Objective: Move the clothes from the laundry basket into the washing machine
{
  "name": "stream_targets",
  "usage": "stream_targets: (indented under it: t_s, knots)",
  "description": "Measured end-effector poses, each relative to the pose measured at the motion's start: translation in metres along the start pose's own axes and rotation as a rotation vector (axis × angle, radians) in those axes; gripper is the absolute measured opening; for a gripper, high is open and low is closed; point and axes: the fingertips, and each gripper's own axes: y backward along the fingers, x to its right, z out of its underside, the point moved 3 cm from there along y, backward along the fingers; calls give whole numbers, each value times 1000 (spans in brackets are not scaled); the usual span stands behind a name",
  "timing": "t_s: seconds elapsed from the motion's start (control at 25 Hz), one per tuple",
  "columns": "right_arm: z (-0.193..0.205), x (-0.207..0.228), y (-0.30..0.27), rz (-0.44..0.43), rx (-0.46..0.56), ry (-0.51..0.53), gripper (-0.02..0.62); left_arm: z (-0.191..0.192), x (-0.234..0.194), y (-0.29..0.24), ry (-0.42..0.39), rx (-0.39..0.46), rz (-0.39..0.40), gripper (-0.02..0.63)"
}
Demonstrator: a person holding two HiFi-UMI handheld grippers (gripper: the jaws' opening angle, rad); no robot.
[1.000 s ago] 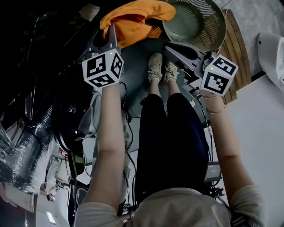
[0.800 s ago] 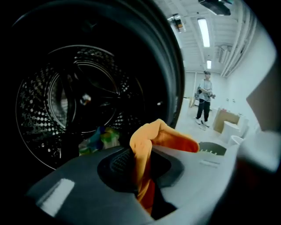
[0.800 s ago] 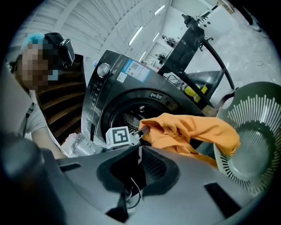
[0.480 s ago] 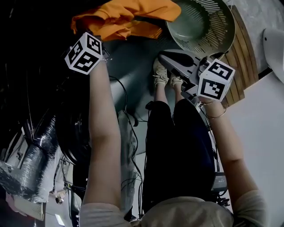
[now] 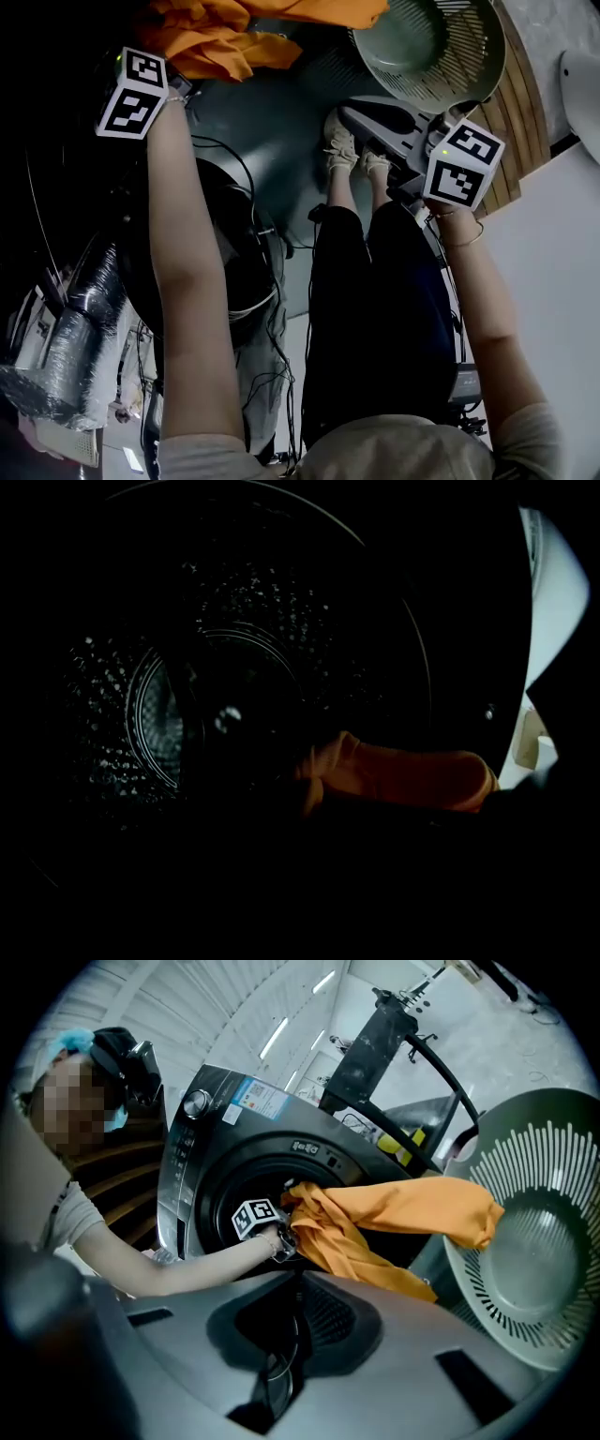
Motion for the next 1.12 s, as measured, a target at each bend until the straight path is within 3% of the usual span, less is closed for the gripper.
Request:
stream_targets:
  t_s: [0.16,0.32,0.4,0.84,0.96,1.12]
  knots:
    - [3,2,0,1,-2,-8,23,6,-3,-8,21,14,-22,54]
    - [4,3,-1,-2,-2,-14,23,21,0,-10,107,-29,-14,220]
    - [4,1,-2,-4,-4,-13,23,21,2,-4,141,-28,-3,261]
    - [2,-4,1,-4,6,-4,23,47,42,72,283,-36,-24,287]
    - [3,-4,3,-3,4,-6,23,65,57,93,318,-85,-30,311]
    - [7,-2,6,-3,1,-11,23,108,92,104,325,-222,43,338]
